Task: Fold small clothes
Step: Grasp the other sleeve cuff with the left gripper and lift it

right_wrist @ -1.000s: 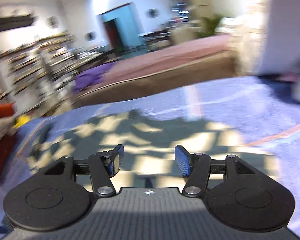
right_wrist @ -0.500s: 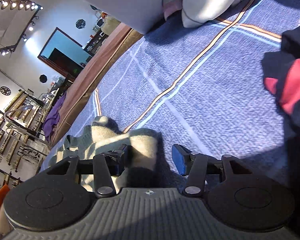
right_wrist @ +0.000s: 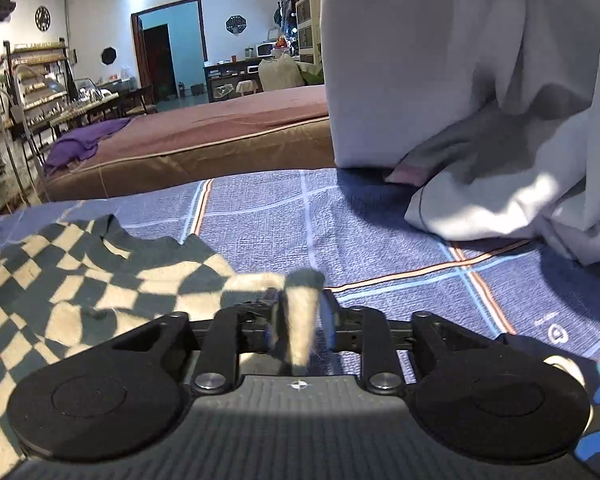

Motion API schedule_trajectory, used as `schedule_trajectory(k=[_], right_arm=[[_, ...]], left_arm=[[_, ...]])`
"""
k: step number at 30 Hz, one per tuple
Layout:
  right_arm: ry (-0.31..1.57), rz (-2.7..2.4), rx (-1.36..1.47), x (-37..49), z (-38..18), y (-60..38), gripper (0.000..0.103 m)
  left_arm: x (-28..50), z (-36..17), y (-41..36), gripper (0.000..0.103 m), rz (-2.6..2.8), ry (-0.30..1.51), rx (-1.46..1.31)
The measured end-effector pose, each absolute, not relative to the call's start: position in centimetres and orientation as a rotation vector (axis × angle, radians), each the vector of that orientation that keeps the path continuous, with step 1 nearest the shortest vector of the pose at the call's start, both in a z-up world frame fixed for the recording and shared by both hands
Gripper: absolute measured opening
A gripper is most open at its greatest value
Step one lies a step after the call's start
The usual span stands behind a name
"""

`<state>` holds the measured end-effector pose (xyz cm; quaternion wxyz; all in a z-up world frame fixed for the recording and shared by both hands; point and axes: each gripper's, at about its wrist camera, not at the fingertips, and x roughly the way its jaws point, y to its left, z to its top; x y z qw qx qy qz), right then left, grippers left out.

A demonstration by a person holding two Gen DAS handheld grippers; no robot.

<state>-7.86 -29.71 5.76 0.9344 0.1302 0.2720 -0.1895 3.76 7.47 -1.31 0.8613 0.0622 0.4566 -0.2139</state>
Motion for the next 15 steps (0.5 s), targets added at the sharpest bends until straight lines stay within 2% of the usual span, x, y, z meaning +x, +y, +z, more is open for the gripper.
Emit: schedule_trajectory(k=[1, 3, 6, 8, 13, 15], right_arm=[[0.527, -0.43, 0.271, -8.4, 6.0, -29.7, 0.08], [0.528, -0.465, 0.246, -9.0, 6.4, -29.0, 0.082], [0.522, -0.344, 0.231, -9.0, 5.7, -26.6, 0.071], [0.569, -0.271, 0.19, -8.7, 4.6, -24.2, 0.055], [0.78, -0.232, 0.13, -7.2, -0.9, -20.8, 0.051], [0.734, -0.256, 0.115, -7.4, -1.3, -20.2, 0.052]], left_arm=[[3.7, -1.3, 7.6, 0.103, -0.447, 0.956, 0.125], [3.6, -1.4, 8.1, 0.103, -0.431, 0.964, 0.117], [3.8, -2.0, 8.8, 0.103, -0.397, 0.987, 0.113], [4.0, -2.2, 9.1, 0.103, -0.385, 0.994, 0.1], [3.5, -1.9, 9.2, 0.103, -0.393, 0.979, 0.107], [3.3, -2.0, 9.3, 0.103, -0.387, 0.981, 0.121]])
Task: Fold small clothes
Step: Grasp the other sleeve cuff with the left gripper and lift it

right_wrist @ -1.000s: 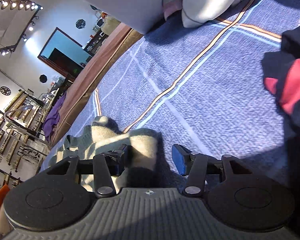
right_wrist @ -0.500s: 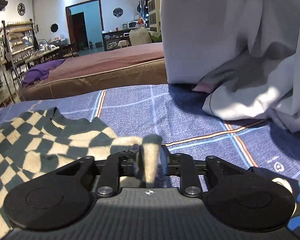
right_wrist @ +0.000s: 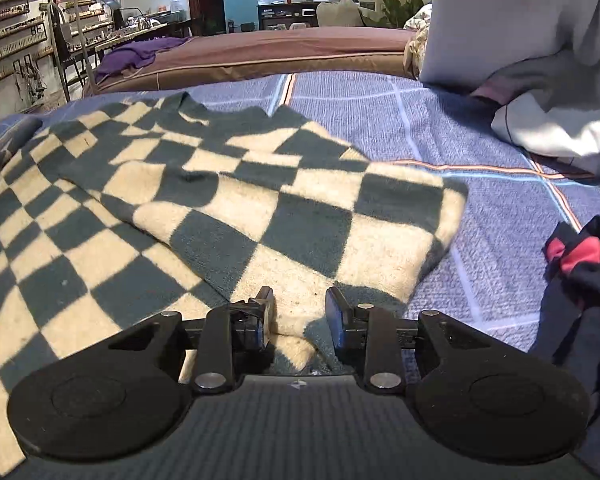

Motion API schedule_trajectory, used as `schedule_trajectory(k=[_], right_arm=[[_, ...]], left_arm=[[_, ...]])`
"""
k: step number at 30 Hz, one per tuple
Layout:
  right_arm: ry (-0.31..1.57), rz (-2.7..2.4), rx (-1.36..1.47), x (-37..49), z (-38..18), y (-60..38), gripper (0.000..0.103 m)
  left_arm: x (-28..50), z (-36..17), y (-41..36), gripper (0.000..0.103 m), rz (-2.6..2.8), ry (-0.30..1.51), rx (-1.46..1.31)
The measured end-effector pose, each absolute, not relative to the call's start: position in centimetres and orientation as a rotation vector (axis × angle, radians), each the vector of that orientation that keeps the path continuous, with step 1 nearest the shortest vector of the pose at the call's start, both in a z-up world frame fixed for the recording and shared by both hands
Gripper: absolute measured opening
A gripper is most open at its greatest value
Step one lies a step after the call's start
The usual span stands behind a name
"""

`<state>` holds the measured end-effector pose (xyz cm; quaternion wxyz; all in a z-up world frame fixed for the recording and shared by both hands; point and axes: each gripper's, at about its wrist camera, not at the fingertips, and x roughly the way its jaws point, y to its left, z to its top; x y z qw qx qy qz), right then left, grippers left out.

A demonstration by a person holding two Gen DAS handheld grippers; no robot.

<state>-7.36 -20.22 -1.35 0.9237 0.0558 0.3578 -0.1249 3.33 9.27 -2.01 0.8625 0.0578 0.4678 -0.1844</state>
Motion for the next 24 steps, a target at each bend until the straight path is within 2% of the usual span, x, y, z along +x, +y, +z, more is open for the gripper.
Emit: schedule_trajectory(k=[3, 7, 16, 19, 24], right_arm=[[0.724, -0.266, 0.133, -7.4, -0.5, -19.9, 0.062], [0.653, -0.251, 0.19, -8.9, 0.9, -19.2, 0.095], [0.687, -0.185, 0.19, -9.7, 0.7, -16.6, 0.098], [0.685, -0.163, 0.206, -9.8, 0.7, -15.7, 0.103], [0.671, -0.136, 0.168, -10.0, 0.9, -14.1, 0.103]], left_arm=[[3.2, -2.2, 9.7, 0.103, -0.365, 0.975, 0.122], [3.5, -2.2, 10.0, 0.103, -0.339, 0.962, 0.108], [4.7, -1.2, 9.3, 0.103, -0.41, 0.831, 0.144], [6.3, -1.3, 9.4, 0.091, -0.415, 0.813, 0.147], [10.7, -1.7, 12.5, 0.091, -0.3, 0.769, 0.028]])
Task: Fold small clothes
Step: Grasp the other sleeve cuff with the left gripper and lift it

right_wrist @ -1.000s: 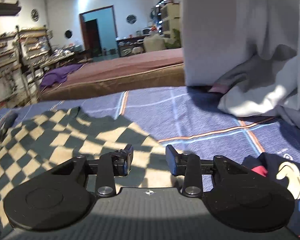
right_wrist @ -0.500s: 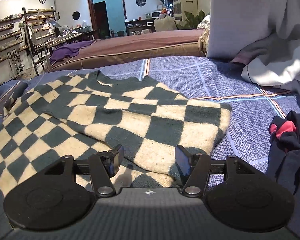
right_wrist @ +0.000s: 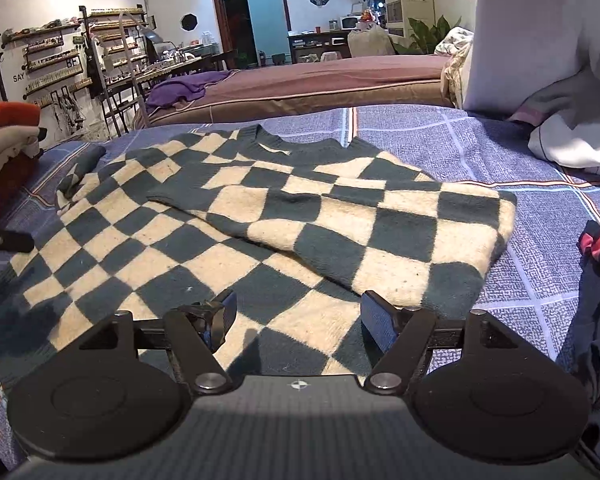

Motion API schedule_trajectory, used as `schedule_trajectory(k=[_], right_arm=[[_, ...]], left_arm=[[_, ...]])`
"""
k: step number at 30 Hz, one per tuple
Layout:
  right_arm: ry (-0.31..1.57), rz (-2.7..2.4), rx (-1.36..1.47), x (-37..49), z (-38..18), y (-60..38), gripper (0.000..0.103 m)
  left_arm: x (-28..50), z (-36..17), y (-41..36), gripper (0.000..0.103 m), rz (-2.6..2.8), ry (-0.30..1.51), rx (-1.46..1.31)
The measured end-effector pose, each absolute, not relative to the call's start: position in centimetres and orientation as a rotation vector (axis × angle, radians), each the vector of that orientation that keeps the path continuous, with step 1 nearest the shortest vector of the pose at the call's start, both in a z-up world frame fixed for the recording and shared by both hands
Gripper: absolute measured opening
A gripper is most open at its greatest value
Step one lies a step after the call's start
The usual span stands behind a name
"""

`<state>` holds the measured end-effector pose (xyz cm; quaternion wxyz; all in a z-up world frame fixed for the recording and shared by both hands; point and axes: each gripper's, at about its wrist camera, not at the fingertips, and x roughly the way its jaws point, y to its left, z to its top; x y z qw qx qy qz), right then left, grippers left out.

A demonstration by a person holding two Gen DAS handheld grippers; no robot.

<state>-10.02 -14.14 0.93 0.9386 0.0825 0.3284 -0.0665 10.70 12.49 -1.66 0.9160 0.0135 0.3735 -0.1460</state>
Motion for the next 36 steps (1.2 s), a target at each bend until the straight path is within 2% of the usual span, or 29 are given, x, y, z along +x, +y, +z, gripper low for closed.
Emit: schedule_trajectory(k=[4, 10, 15, 19, 21, 22, 23, 24, 26, 28, 31, 36], right_arm=[[0.699, -0.11, 0.185, -10.1, 0.7, -13.4, 0.103], [0.708, -0.096, 0.179, -10.2, 0.6, -12.3, 0.103], [0.729, -0.084, 0.199, -9.6, 0.6, -11.6, 0.103], [0.737, -0.073, 0.192, -9.3, 0.7, -11.0, 0.103], [0.746, -0.076, 0.196, -9.1, 0.6, -10.9, 0.103], [0.75, -0.079, 0.2, -9.0, 0.5, -11.0, 0.103], [0.751, -0.083, 0.204, -8.9, 0.5, -11.0, 0.103], [0.754, -0.086, 0.209, -8.9, 0.4, -11.1, 0.103], [0.764, -0.089, 0.219, -8.9, 0.3, -11.2, 0.103], [0.763, -0.096, 0.225, -9.2, 0.3, -11.4, 0.103], [0.757, -0.102, 0.239, -9.7, 0.4, -11.9, 0.103], [0.743, -0.117, 0.27, -10.5, 0.8, -12.8, 0.103]], left_arm=[[15.6, -2.2, 16.8, 0.091, -0.113, 0.727, -0.082], [23.5, -3.7, 20.6, 0.094, 0.039, 0.747, -0.077], [29.3, -5.3, 21.2, 0.097, 0.099, 0.79, -0.046], [32.8, -6.8, 20.2, 0.094, 0.08, 0.842, -0.034], [34.3, -7.5, 19.5, 0.079, 0.059, 0.871, -0.027], [35.0, -7.9, 19.1, 0.067, 0.051, 0.886, -0.015], [35.6, -8.4, 18.8, 0.049, 0.043, 0.901, -0.011], [36.1, -8.6, 18.7, 0.041, 0.037, 0.902, -0.026], [36.6, -8.6, 18.7, 0.015, 0.055, 0.888, -0.041], [37.3, -8.1, 18.9, 0.009, 0.072, 0.891, -0.043], [38.0, -6.3, 19.6, 0.008, 0.129, 0.842, -0.074], [38.5, 0.4, 19.5, 0.008, 0.234, 0.601, 0.006]])
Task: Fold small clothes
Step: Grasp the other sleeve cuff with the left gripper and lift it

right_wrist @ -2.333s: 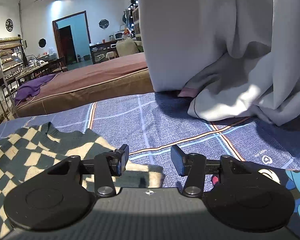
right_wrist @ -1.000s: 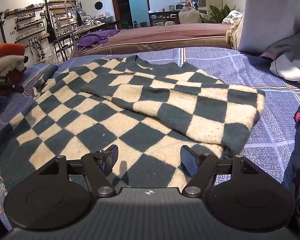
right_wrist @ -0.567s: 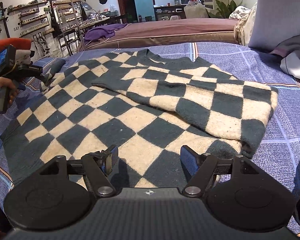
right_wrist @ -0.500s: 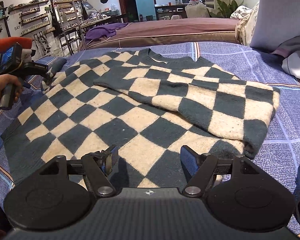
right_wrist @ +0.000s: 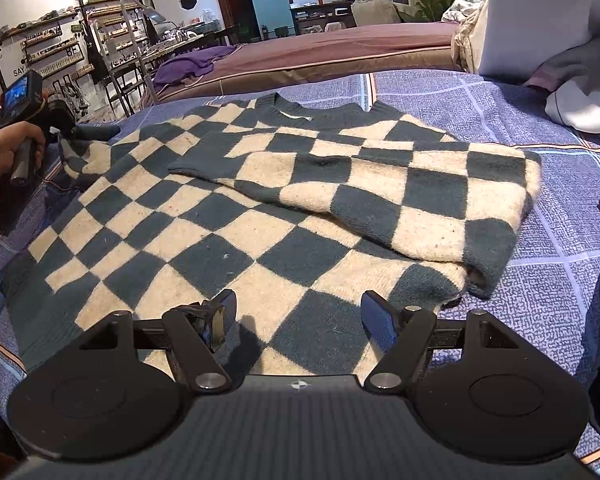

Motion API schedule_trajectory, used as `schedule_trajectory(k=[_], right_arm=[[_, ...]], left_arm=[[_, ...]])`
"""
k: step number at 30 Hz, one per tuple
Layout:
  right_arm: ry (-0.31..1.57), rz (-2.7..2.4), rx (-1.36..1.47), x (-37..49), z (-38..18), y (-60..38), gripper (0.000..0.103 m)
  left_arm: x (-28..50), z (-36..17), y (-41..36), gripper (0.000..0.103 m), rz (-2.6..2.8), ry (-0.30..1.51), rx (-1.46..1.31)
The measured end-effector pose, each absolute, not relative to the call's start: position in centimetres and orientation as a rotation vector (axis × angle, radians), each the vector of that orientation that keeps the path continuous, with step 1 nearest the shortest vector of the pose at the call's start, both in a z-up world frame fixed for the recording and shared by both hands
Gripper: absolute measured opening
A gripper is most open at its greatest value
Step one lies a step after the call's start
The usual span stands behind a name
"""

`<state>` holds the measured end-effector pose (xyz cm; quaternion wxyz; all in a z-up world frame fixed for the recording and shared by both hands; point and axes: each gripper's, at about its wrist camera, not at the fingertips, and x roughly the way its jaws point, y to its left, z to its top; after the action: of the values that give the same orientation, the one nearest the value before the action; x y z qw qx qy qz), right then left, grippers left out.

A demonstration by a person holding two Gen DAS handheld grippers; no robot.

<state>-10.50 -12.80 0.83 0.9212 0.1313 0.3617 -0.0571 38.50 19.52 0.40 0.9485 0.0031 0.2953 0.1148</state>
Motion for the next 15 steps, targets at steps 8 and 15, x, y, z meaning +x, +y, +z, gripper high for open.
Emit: schedule_trajectory(k=[8, 15], right_arm=[[0.7, -0.12, 0.343, -12.0, 1.6, -13.9, 0.103], [0.68, -0.15, 0.391, -13.3, 1.8, -15.7, 0.103]], left_arm=[[39.1, 6.4, 17.0, 0.008, 0.184, 0.53, 0.011], [30.9, 8.3, 4.7, 0.008, -0.244, 0.471, 0.091]])
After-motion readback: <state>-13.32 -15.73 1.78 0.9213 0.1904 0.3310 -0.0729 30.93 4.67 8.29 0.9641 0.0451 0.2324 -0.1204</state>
